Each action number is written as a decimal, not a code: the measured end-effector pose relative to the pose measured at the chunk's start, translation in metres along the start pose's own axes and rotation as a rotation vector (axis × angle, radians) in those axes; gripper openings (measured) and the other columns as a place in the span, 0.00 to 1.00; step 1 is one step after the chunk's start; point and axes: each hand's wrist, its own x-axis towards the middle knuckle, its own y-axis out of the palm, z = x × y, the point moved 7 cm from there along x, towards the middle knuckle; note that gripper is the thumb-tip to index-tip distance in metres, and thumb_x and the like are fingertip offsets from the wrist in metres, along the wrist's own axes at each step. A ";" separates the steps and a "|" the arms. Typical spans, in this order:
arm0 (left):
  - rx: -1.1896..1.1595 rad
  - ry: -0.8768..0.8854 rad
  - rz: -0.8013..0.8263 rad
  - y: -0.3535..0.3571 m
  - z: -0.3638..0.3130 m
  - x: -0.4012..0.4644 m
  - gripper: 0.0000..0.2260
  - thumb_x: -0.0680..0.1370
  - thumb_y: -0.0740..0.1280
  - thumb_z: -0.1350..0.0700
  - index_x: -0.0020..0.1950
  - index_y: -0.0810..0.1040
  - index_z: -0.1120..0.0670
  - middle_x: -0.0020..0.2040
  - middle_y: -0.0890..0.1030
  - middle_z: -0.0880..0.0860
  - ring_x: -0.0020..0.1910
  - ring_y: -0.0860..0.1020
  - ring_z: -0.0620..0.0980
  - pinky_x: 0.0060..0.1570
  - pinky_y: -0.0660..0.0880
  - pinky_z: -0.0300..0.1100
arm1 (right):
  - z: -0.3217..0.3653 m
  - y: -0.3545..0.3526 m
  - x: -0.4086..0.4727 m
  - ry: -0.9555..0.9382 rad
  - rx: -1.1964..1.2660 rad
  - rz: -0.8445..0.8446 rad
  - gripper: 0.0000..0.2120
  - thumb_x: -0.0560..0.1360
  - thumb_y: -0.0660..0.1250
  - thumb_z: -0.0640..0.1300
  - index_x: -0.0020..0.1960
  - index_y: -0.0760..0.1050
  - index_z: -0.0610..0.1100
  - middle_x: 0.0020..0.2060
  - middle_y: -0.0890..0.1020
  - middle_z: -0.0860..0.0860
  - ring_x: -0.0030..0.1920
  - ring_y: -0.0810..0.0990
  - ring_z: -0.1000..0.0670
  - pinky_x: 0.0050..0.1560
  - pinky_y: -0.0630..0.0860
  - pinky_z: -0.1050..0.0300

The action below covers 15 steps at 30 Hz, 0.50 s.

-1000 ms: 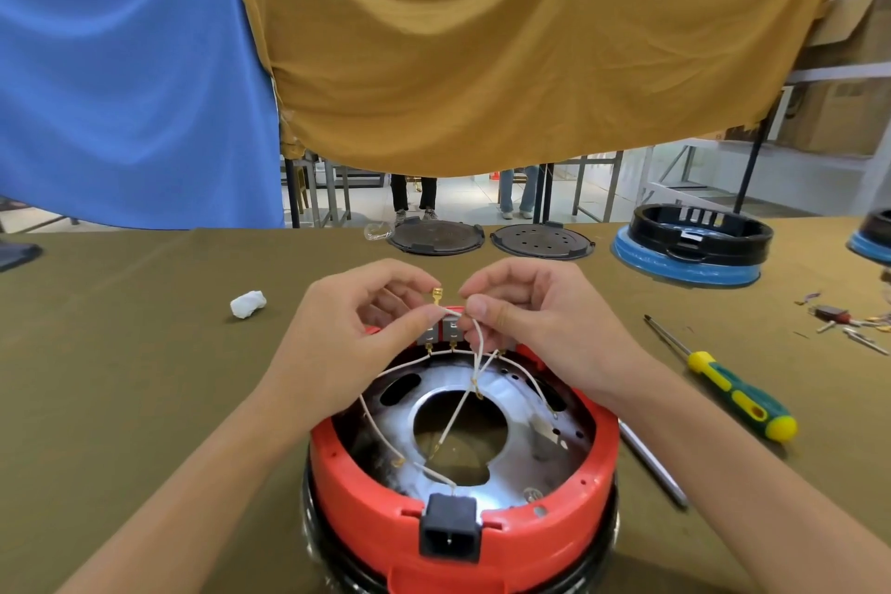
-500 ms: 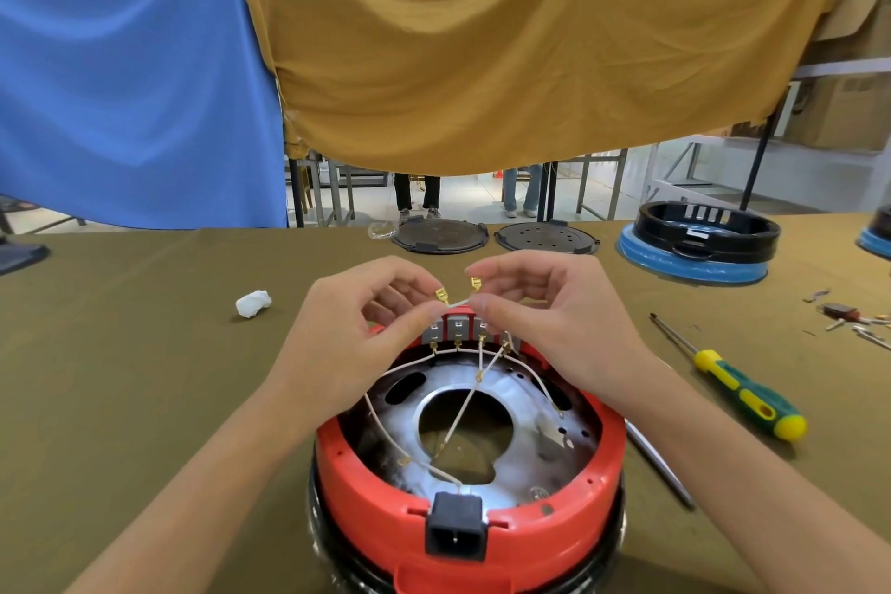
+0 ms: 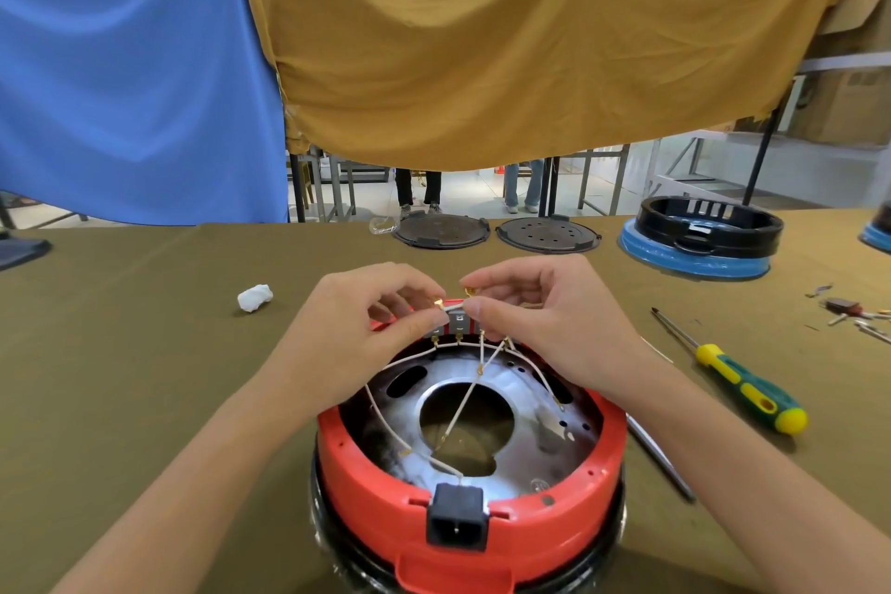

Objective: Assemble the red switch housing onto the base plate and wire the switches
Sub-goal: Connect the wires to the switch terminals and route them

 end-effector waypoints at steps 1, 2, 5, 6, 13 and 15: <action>0.018 -0.045 0.032 0.001 0.007 0.000 0.09 0.75 0.73 0.51 0.55 0.82 0.43 0.48 0.82 0.39 0.49 0.80 0.40 0.48 0.74 0.31 | -0.001 -0.001 0.001 0.004 -0.034 -0.006 0.10 0.73 0.75 0.40 0.54 0.84 0.43 0.39 0.87 0.49 0.38 0.85 0.49 0.44 0.83 0.57; 0.055 -0.101 0.075 0.003 0.015 0.000 0.12 0.76 0.72 0.51 0.59 0.80 0.42 0.52 0.80 0.38 0.52 0.78 0.38 0.50 0.73 0.30 | -0.003 -0.001 0.001 0.011 -0.058 -0.013 0.10 0.73 0.75 0.40 0.54 0.84 0.43 0.39 0.86 0.50 0.38 0.85 0.49 0.44 0.83 0.58; 0.120 -0.275 0.200 0.009 0.036 -0.004 0.16 0.79 0.68 0.56 0.66 0.76 0.43 0.59 0.78 0.40 0.57 0.76 0.36 0.53 0.68 0.27 | -0.007 -0.007 0.002 0.036 -0.041 -0.048 0.11 0.73 0.75 0.40 0.55 0.83 0.43 0.36 0.86 0.51 0.33 0.84 0.53 0.40 0.80 0.63; 0.125 -0.310 0.217 0.009 0.039 -0.006 0.16 0.79 0.66 0.59 0.63 0.78 0.43 0.58 0.79 0.40 0.56 0.76 0.36 0.51 0.68 0.26 | -0.007 -0.008 0.002 0.043 -0.032 -0.056 0.10 0.74 0.75 0.40 0.55 0.82 0.43 0.35 0.86 0.51 0.33 0.84 0.53 0.39 0.79 0.64; 0.083 -0.354 0.297 0.004 0.031 -0.008 0.19 0.74 0.64 0.64 0.50 0.82 0.40 0.51 0.80 0.41 0.45 0.80 0.39 0.46 0.80 0.40 | -0.005 -0.020 0.006 0.048 -0.092 -0.035 0.07 0.75 0.73 0.40 0.52 0.85 0.44 0.36 0.86 0.50 0.37 0.85 0.50 0.44 0.83 0.60; 0.113 -0.334 0.313 0.007 0.029 -0.008 0.16 0.74 0.66 0.61 0.50 0.81 0.40 0.52 0.79 0.43 0.48 0.79 0.38 0.52 0.78 0.42 | -0.004 -0.015 0.005 0.037 -0.188 0.022 0.07 0.75 0.73 0.42 0.53 0.85 0.46 0.37 0.86 0.52 0.36 0.85 0.53 0.43 0.81 0.63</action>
